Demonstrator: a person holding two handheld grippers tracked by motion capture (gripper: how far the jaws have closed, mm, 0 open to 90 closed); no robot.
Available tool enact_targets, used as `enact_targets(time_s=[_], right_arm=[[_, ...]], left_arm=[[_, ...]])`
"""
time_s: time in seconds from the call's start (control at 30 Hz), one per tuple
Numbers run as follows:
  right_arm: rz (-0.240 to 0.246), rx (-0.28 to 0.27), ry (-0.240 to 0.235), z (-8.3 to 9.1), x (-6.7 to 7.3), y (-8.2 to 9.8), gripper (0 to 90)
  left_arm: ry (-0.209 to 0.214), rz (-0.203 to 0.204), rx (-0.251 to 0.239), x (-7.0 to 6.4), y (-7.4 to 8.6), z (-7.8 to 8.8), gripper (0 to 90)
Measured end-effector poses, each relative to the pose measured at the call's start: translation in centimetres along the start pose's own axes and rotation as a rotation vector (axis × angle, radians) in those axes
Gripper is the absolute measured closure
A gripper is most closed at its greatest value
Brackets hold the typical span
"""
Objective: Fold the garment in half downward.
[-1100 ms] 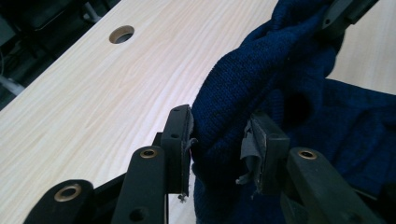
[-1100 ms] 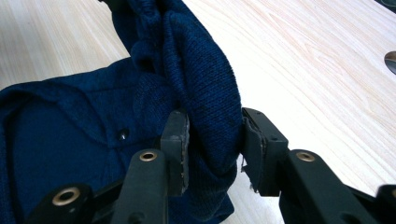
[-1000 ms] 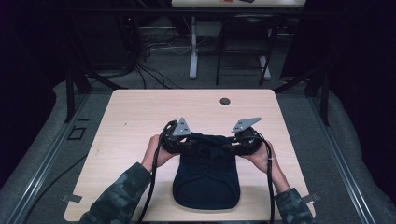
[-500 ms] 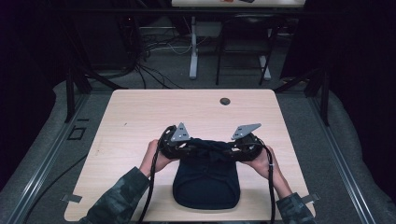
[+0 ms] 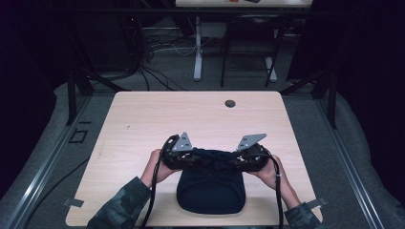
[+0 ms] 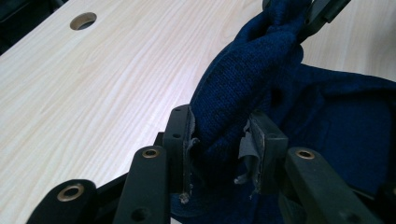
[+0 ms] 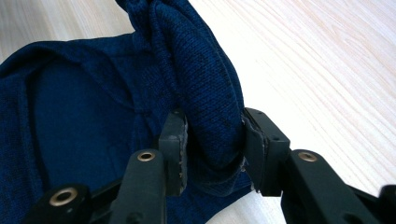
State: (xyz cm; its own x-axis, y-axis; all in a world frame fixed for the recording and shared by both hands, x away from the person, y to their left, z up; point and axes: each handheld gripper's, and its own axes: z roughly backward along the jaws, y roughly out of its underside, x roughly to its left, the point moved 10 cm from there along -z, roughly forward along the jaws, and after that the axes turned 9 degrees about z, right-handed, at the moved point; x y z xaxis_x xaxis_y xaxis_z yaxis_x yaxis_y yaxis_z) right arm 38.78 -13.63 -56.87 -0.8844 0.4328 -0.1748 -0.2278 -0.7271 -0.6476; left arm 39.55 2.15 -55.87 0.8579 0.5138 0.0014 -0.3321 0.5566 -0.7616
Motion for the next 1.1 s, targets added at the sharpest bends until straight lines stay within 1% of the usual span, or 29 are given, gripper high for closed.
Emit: enact_targets(time_s=[0.13,0.17,0.2,0.3,0.37,0.4,0.47,0.57,0.67,0.7,0.73,0.8,1.0,1.1], right_arm=[[0.005,0.009,-0.006,0.0,0.3,0.3,61.4],[0.002,0.003,-0.003,-0.1,0.4,0.3,61.2],[0.007,0.013,-0.004,0.0,0.4,0.4,61.1],[0.006,0.013,-0.002,0.0,0.7,0.6,60.8],[0.015,0.022,0.0,0.0,0.8,0.7,60.8],[0.008,0.014,-0.001,0.0,0.9,0.7,60.8],[0.016,0.022,-0.002,0.0,1.0,0.8,60.9],[0.015,0.015,0.001,0.0,1.2,0.9,61.0],[0.025,0.023,-0.005,0.0,1.4,1.0,61.4],[0.02,0.015,-0.008,-0.1,1.6,1.0,61.4],[0.028,0.024,-0.011,-0.1,1.6,1.1,61.4],[0.023,0.023,-0.008,-0.2,1.8,1.1,61.4],[0.021,0.025,-0.02,-0.2,2.1,1.5,61.0],[0.02,0.026,-0.021,-0.3,2.3,1.6,60.7]], left_arm=[[0.012,-0.001,0.009,-0.2,0.2,0.0,64.8],[0.015,-0.001,0.009,-0.3,0.3,0.0,64.7],[0.018,0.0,0.011,-0.4,0.4,0.0,64.7],[0.025,0.0,0.013,-0.6,0.6,0.0,64.7],[0.024,-0.005,0.015,-0.8,0.6,0.0,64.8],[0.025,-0.007,0.016,-0.8,0.7,0.0,64.8],[0.027,-0.002,0.011,-0.9,0.7,0.1,64.8],[0.036,0.002,0.013,-1.1,1.0,0.1,64.9],[0.047,0.008,0.018,-1.3,1.3,0.0,64.9],[0.048,0.008,0.02,-1.4,1.4,0.0,65.0],[0.05,0.01,0.022,-1.4,1.5,0.1,64.9],[0.051,0.008,0.021,-1.5,1.6,0.1,64.9],[0.06,0.009,0.02,-1.9,2.0,0.1,65.0],[0.065,0.017,0.02,-2.1,2.2,0.0,65.0]])
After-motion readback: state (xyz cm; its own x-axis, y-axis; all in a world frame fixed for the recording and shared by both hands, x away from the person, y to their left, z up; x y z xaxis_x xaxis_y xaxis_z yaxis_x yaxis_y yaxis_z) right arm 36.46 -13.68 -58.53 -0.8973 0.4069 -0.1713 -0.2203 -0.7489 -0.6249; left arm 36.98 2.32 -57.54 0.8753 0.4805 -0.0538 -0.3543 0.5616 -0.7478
